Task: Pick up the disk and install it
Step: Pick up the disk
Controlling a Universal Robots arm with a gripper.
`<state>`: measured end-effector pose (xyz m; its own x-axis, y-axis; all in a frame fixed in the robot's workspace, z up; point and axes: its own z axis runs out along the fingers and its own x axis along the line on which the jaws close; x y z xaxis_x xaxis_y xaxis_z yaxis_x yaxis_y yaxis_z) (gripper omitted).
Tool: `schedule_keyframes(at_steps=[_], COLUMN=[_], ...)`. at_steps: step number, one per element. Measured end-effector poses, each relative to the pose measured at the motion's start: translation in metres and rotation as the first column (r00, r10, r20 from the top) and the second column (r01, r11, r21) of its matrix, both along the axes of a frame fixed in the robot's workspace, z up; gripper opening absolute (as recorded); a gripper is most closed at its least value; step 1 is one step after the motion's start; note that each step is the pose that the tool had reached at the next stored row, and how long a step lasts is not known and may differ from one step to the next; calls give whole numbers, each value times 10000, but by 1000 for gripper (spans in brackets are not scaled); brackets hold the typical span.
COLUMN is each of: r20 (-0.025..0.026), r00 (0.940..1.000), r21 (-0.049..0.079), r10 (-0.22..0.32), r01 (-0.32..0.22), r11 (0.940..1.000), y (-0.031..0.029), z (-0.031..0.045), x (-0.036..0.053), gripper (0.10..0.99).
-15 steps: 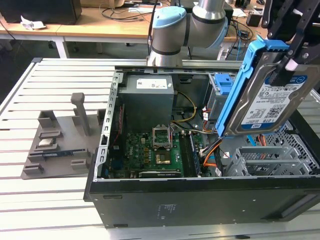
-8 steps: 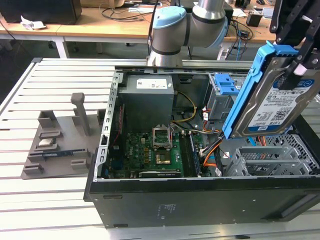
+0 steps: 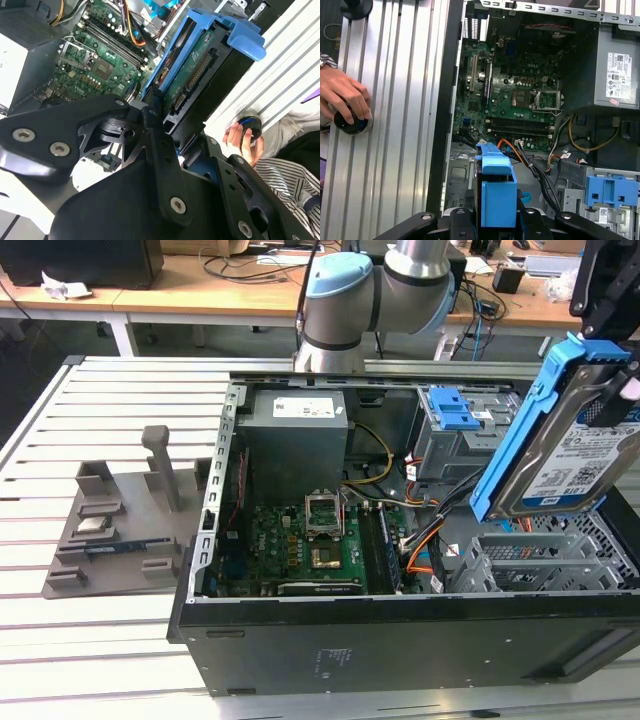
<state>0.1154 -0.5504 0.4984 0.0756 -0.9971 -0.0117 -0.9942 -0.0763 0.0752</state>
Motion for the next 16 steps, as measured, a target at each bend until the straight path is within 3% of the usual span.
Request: schedule_keyframes(at_steps=[4, 8, 16], r20=[-5, -6, -7], r00=[10000, 10000, 10000], r21=[-3, -3, -3], r10=[0, 0, 0], r01=[0, 0, 0], r11=[10000, 10000, 10000], y=[0, 0, 0], z=[-39, -66, -102], x=[128, 200, 269], gripper=[365, 365, 365])
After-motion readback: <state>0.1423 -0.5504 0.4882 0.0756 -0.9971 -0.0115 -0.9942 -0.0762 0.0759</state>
